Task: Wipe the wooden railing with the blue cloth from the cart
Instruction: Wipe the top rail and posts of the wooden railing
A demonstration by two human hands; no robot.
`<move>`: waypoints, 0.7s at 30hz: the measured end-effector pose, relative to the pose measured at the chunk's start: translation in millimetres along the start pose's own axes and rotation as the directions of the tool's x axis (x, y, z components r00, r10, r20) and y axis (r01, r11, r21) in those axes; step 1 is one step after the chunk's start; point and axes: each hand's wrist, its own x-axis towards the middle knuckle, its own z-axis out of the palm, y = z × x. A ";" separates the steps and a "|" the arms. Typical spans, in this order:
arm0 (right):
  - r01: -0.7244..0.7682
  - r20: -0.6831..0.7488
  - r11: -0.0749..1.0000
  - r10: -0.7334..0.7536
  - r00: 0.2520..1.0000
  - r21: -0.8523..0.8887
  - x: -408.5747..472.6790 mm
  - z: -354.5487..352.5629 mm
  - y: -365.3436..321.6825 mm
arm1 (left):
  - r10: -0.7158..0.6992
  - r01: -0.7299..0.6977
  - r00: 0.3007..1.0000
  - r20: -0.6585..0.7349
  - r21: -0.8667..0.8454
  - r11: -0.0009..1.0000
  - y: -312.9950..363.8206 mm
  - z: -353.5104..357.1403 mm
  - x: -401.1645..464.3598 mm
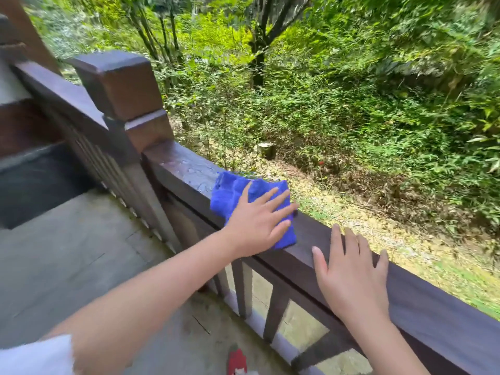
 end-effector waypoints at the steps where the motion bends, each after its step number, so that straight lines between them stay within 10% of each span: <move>1: 0.006 0.007 1.000 -0.005 1.000 -0.007 3.6 0.3 -6.8 | 0.097 -0.095 0.995 -0.037 0.046 0.994 -9.7 -2.1 -0.9; 6: 0.050 0.053 0.999 -0.049 0.997 -0.001 27.0 4.7 -46.4 | 0.291 -0.263 0.947 -0.138 0.191 0.946 -63.7 -3.7 1.8; 21: 0.200 0.096 0.977 -0.206 0.974 0.069 110.0 10.3 -183.5 | -0.288 0.287 0.954 0.088 0.024 0.958 -229.8 2.4 0.3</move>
